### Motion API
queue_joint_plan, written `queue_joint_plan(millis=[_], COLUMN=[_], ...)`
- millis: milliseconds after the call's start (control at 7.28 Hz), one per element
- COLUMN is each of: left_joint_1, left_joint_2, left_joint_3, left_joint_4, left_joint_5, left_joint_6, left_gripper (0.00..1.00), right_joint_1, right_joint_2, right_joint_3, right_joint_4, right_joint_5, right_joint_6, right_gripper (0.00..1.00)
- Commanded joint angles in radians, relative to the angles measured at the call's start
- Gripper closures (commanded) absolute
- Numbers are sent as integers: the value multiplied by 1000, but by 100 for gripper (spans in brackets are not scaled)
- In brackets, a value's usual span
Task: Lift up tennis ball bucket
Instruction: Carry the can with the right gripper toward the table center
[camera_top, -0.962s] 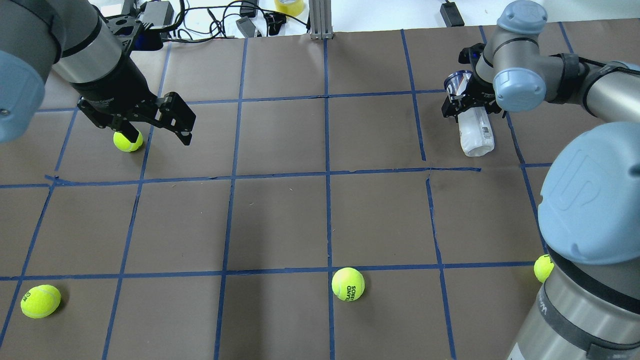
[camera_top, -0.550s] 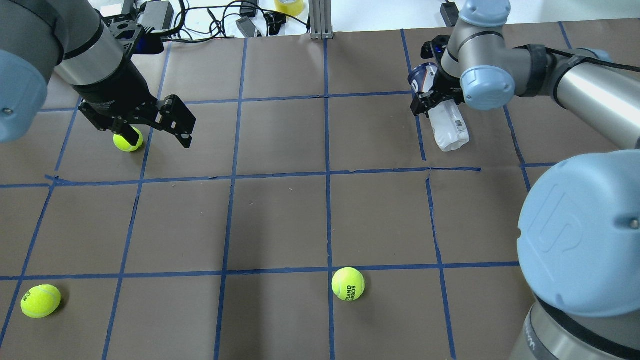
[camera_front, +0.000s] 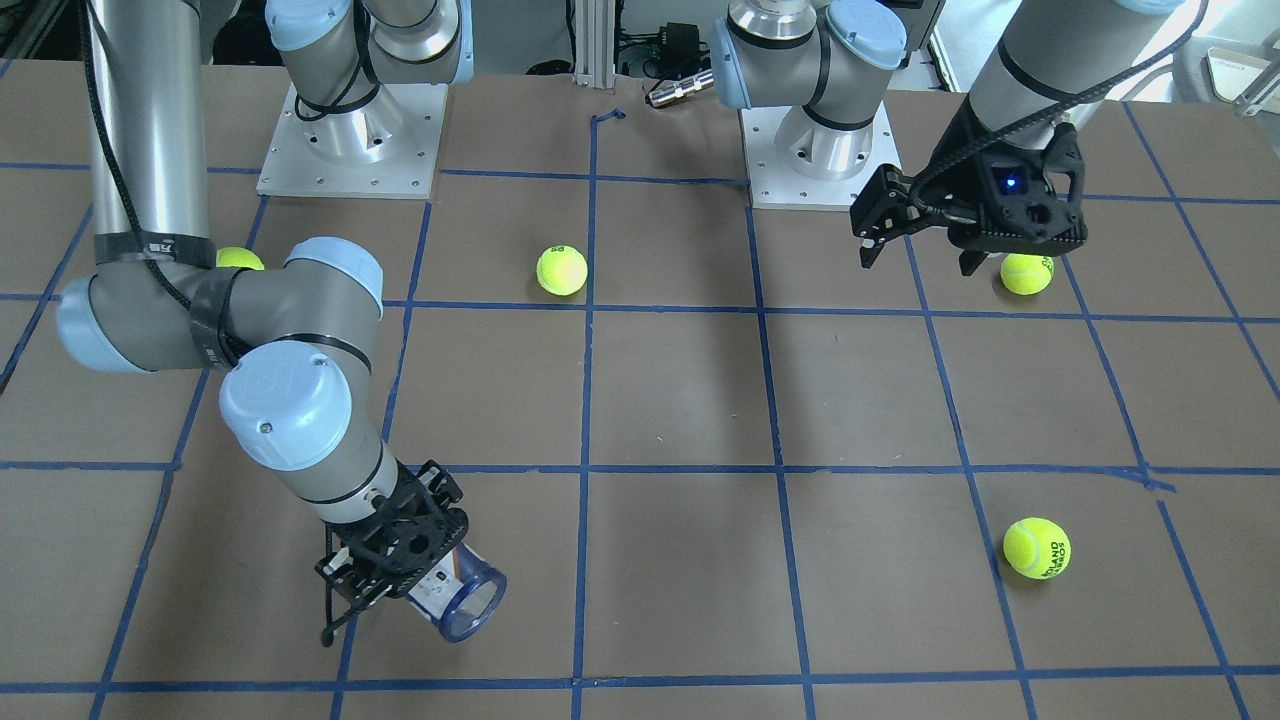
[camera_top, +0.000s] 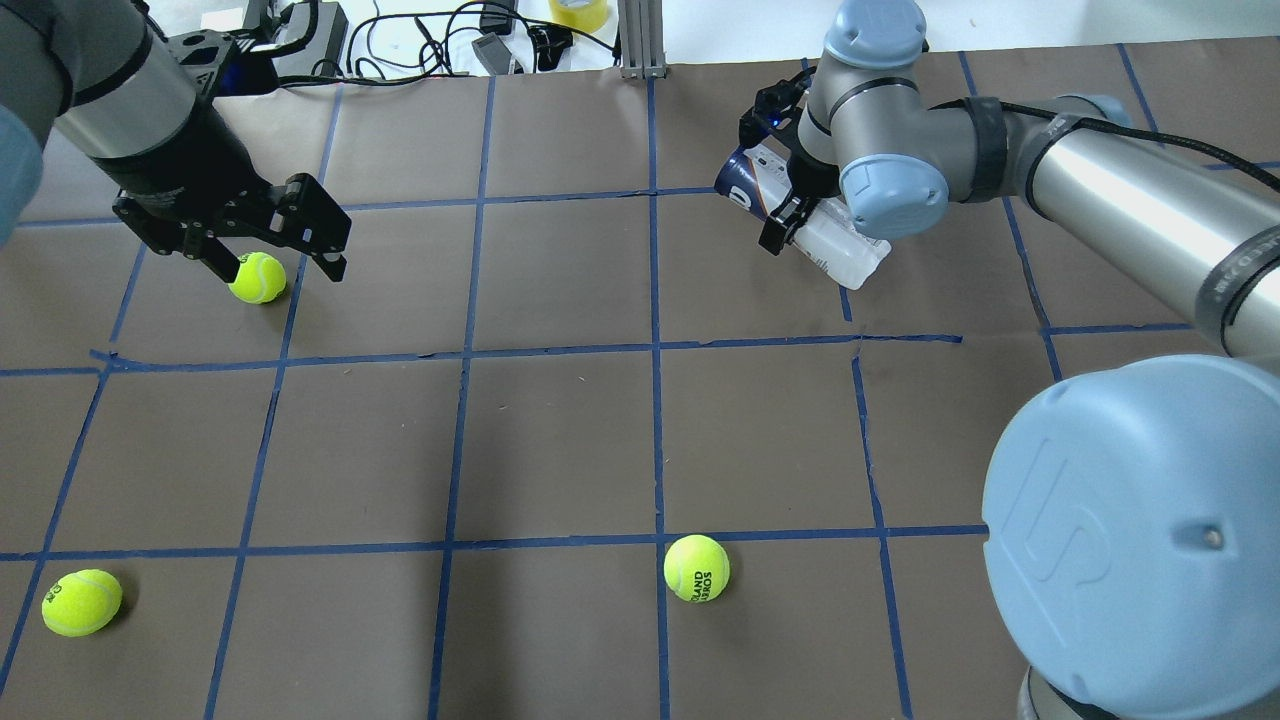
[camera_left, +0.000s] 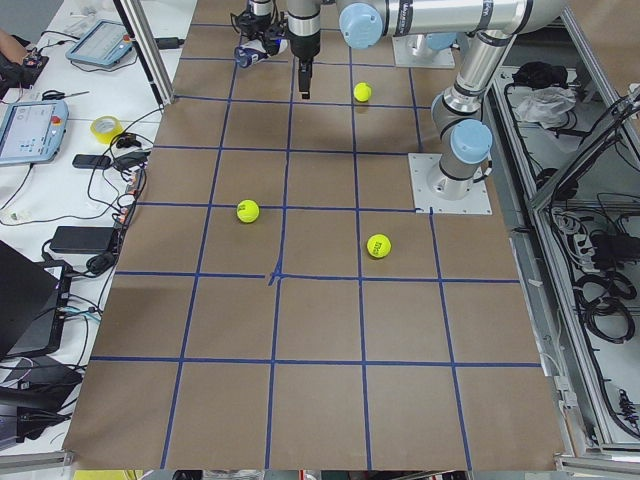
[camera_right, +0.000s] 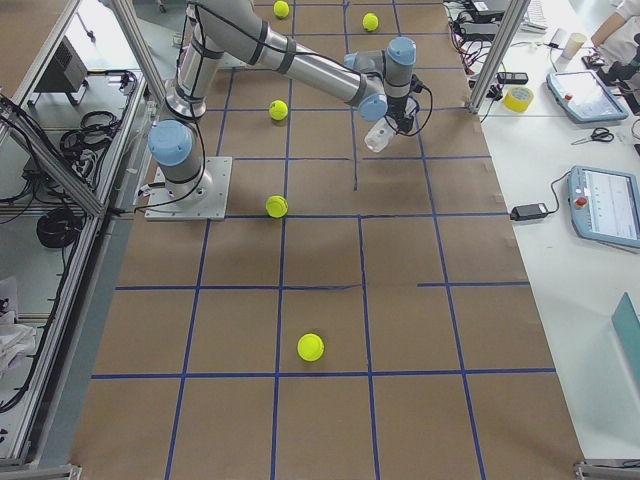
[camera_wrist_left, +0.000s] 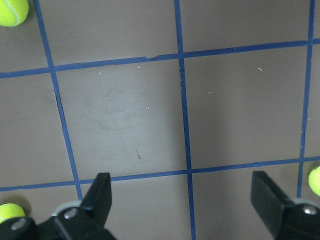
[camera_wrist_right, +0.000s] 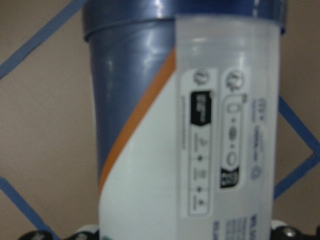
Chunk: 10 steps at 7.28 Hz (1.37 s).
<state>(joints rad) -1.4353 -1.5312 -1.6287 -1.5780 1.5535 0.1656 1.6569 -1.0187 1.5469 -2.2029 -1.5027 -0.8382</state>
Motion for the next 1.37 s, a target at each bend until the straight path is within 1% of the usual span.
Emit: queue_joint_plan(millis=[0,137,275,412,550,687,824,1099,1237], left_joint_1=[53,67,66,69,90,120,128,128,130], left_joint_2=[3,6,8,11,11,8,14,13,14], left_joint_3=[3,3,1,0,-6,-8,-3,0,0], left_joint_4=[4,3,1,-14,-20,-13,-14,-14,-14], left_joint_5=[-1,-3,-1,2,2,-3,3,39,39], left_joint_6=[2,2,2,2,3,9,44,60,64], left_gripper=[0,0,0,0,0,0,0,0,0], right_joint_1=[84,130,147,173,234,277,296,342,346], right_joint_2=[-12,-17,-38,-58,-51,-47,-43,24,32], right_joint_3=[-1,-11,-17,-4,-4,-4,-2,-4,-5], right_joint_4=[-9,-9,3,8,-9,-9,-9,-104,-103], right_joint_5=[16,12,6,-2,-63,-88,-87,-82,-73], right_joint_6=[-183,-202,-243,-296,-384,-430,-452,-437,-440], right_gripper=[38,39,40,44,45,45,44,44,43])
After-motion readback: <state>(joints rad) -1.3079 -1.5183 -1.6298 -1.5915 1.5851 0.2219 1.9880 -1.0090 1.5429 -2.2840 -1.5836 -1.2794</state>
